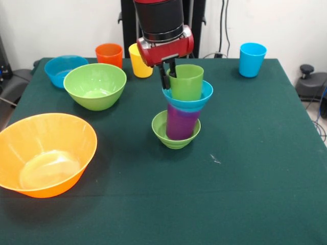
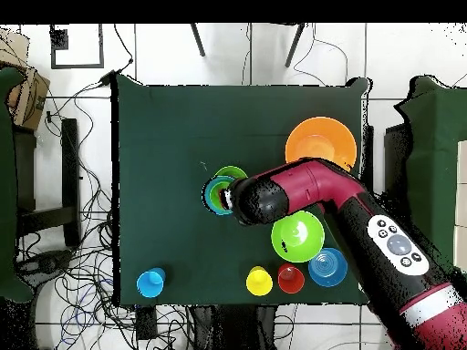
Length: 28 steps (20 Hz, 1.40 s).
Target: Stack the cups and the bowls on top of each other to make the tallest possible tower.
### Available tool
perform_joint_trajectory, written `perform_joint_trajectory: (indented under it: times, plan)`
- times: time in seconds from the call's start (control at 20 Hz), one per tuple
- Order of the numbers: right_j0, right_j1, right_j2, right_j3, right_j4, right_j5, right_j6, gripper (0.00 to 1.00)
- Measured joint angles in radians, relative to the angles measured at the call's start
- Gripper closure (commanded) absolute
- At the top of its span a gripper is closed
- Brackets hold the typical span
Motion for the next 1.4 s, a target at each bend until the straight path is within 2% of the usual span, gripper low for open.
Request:
perform_joint_trajectory:
  times: [0.9,1.4]
  plan:
    - [0.0,-0.071,0.018,-0.039,0.004,0.009,0.0,1.0]
    - [0.006,-0.071,0.016,-0.041,0.004,0.009,0.0,1.0]
